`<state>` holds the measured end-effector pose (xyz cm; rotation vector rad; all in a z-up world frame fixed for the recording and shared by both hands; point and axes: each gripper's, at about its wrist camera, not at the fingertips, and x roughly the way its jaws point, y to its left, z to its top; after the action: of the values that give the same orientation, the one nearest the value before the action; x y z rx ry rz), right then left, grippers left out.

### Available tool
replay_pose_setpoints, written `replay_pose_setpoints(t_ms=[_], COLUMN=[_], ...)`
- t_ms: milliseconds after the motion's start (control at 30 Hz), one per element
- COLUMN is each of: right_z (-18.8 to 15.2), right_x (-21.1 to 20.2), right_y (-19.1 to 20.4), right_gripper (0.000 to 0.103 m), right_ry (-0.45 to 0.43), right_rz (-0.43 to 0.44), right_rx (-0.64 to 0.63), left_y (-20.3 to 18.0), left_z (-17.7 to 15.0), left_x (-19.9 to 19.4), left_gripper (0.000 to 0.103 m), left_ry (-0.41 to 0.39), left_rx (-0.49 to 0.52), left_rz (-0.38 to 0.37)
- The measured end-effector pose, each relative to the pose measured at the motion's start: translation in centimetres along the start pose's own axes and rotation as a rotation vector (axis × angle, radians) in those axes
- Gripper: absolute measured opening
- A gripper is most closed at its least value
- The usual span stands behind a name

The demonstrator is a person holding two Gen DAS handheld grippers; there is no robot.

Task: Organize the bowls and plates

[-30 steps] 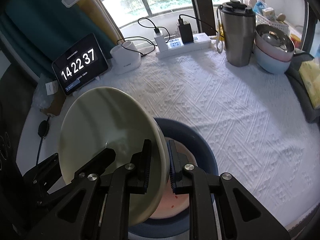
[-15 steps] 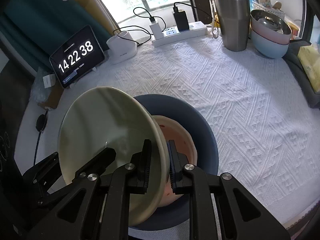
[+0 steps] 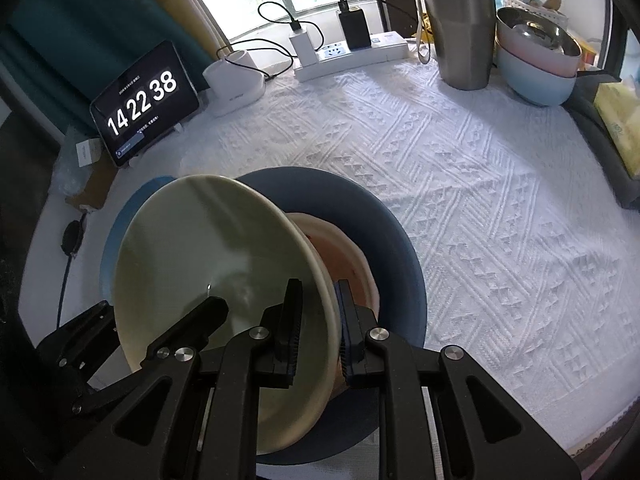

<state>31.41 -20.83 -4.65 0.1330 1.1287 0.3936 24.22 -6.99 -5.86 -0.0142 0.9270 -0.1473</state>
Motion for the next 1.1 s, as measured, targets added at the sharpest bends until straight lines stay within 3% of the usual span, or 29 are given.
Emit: replay_pose_setpoints(t_ms=[233,733,867,1100], right_z=[0.1,0.0,-0.2,-0.5], right_x=[0.1,0.2,0.1,-0.1], right_y=[0.1,0.1,0.6,1.1], right_gripper=[0.018,0.019,0.034,0.037], right_ry=[-0.013,-0.017,-0.039,-0.045], right_rz=[-0.061,-0.058,-0.031,-0.064], right_rx=[-0.026,-0.043,-0.08,-0.095], left_y=[-0.2,0.0,0.5,0.9], left_z=[-0.1,-0.1,0.0,-0.2], left_x=[0.0,-0.5,-0.8,-0.9], left_gripper=[0.032,0.032,0.032,0.032], left_ry=[-0.014,-0.03,-0.04,-0.041], left_rx=[0.016,0.021,0.01,0.004], left_rz=[0.024,0.028,0.034,0.031])
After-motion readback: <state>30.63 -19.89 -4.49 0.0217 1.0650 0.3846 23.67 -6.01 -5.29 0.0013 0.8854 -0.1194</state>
